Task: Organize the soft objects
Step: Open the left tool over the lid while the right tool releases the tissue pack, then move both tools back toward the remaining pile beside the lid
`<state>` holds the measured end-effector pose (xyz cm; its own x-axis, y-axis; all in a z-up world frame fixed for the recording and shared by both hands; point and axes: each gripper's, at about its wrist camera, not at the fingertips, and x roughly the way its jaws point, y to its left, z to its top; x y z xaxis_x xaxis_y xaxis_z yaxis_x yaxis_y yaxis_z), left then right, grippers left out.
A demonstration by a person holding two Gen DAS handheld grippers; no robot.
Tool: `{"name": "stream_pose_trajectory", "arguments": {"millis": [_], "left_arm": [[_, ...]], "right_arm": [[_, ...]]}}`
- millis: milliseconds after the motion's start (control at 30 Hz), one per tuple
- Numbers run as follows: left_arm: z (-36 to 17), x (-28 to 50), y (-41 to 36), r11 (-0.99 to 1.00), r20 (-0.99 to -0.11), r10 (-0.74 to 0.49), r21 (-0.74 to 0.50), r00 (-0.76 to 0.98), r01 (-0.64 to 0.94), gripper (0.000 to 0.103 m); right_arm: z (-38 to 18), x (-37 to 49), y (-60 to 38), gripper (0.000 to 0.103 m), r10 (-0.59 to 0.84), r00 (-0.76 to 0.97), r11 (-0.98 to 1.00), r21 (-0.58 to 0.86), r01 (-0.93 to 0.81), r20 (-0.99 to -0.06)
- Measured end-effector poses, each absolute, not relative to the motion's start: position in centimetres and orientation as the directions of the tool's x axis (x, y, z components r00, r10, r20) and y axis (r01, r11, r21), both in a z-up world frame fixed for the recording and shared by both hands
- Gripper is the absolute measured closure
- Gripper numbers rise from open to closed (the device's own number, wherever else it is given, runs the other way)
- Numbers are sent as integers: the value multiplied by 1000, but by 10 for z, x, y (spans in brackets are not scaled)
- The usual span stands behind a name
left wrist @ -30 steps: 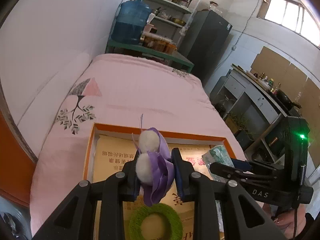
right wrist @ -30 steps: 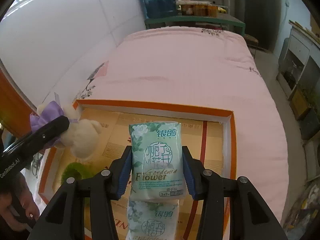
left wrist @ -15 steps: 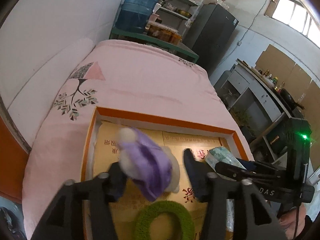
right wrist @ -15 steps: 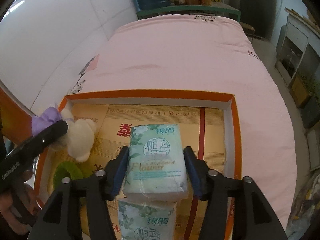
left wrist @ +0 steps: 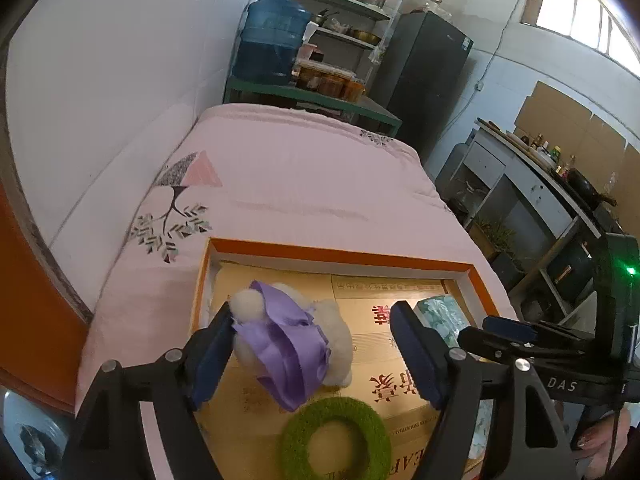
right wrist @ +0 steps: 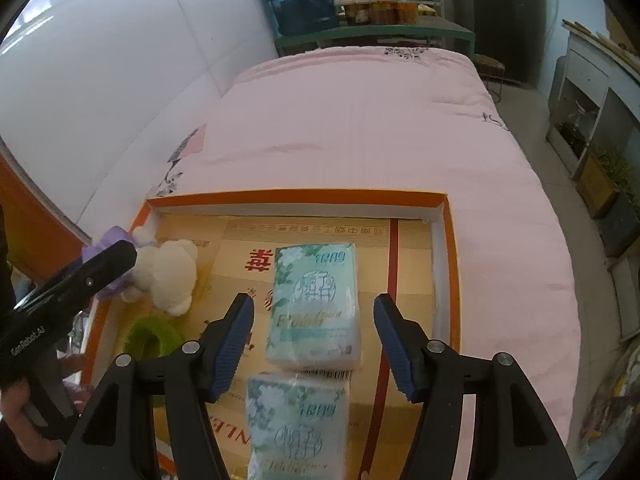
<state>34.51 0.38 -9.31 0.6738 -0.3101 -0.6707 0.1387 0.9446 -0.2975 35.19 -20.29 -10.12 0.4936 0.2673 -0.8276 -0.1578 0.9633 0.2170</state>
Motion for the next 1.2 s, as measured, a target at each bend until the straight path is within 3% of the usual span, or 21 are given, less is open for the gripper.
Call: {"name": "stream_pose_trajectory", "arguments": {"millis": [500,1200], "left_arm": [[-65,290,19,965,-633,-250,-225,733,134,27],[-17,159,-10,960,-542,-280,-179,792,217,27]], "right_arm": [[-62,282,-204,39,300,563,954,250,-166,-770],[-30,163,-197,39,286,622,958,218,-184,-729]]}}
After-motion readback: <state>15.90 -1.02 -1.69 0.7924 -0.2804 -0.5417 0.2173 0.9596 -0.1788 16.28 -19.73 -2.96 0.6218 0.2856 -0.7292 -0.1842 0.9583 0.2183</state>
